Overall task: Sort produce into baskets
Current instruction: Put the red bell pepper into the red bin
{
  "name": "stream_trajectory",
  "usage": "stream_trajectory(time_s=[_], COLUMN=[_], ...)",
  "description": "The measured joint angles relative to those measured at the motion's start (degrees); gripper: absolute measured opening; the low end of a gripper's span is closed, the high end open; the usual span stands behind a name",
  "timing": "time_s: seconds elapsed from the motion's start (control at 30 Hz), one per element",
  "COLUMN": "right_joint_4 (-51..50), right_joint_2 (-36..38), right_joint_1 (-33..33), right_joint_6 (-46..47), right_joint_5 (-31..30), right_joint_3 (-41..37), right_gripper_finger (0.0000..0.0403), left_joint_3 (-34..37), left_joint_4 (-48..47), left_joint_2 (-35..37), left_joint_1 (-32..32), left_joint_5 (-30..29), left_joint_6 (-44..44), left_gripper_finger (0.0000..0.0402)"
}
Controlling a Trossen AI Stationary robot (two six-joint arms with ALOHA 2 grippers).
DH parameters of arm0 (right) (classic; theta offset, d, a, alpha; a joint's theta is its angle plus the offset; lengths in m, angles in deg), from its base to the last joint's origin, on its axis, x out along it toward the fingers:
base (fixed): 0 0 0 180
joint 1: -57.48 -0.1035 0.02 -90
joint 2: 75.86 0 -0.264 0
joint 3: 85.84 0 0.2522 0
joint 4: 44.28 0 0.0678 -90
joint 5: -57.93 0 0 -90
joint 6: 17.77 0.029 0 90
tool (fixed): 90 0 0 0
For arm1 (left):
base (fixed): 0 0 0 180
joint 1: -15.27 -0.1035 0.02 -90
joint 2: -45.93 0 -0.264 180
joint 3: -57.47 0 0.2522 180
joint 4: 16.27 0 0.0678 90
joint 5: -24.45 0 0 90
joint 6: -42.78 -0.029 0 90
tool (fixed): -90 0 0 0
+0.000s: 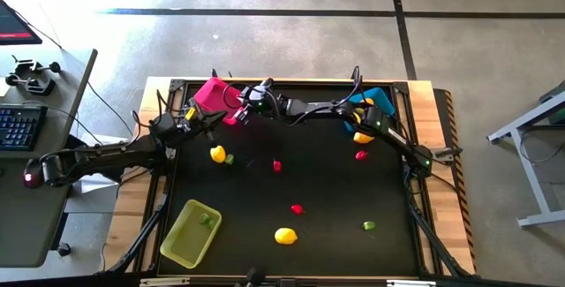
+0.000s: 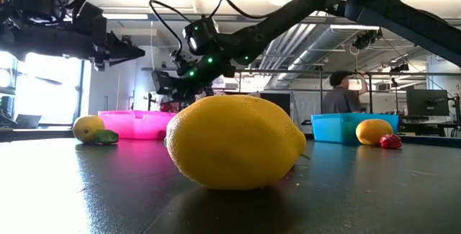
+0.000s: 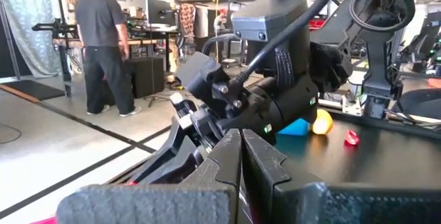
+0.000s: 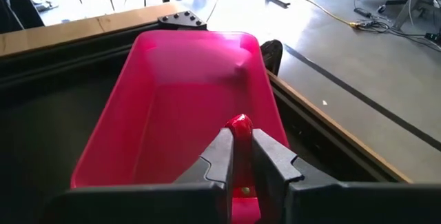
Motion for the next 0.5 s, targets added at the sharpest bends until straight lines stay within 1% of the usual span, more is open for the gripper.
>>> stream_trajectory(time_s=[0.13, 0.23, 0.33, 0.5], right_joint_4=[0.0, -0.1, -0.2, -3.0], right_joint_2=[0.0, 0.0, 0.0, 0.0], right_joint_1=[0.0, 0.0, 0.0, 0.0], right_joint_6=[-0.1, -0.1, -0.1, -0.6], right_joint_5=[0.0, 0.0, 0.0, 0.0], right_joint_3=[0.0, 0.0, 0.0, -0.1], right_gripper_finger=[0.0029, 0.0041, 0.0064, 0.0115], left_joint_3=[0.0, 0.0, 0.0, 0.0], left_joint_4=[0.0, 0.0, 0.2, 0.2], left_joint_2=[0.0, 0.0, 0.0, 0.0], left_joint_1=[0.0, 0.0, 0.0, 0.0], left_joint_5=[0.0, 0.0, 0.0, 0.0], left_joint_6=[0.0, 0.6, 0.2, -3.0], left_gripper_finger=[0.0, 0.0, 0.0, 0.0])
